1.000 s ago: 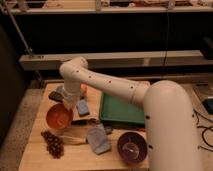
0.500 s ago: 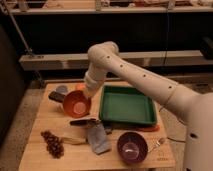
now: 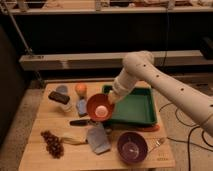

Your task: Stack bowls on top of each other

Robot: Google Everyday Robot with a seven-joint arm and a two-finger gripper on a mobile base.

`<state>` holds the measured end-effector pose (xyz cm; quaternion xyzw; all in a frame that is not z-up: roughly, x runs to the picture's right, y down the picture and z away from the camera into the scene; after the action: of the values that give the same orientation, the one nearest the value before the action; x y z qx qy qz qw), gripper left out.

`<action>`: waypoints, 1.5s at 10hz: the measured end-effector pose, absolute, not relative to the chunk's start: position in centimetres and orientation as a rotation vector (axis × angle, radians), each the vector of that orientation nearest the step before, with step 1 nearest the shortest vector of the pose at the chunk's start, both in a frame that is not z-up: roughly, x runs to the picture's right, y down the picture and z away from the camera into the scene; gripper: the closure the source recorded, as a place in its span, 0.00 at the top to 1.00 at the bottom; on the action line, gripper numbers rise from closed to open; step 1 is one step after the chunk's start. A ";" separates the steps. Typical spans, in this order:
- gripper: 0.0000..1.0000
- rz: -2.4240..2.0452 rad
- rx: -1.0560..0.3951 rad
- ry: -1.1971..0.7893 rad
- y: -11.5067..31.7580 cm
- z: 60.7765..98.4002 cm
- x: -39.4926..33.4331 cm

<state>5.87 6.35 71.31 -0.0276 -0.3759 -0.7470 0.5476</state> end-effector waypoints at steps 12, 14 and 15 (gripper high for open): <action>0.00 -1.587 -0.088 -0.911 15.9 68.6 15.9; 0.00 -1.565 -0.069 -0.883 16.7 67.6 18.5; 0.00 -1.551 -0.068 -0.872 17.0 67.3 19.4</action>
<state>19.42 17.04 67.29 -0.0299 -0.3807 -0.6769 0.6292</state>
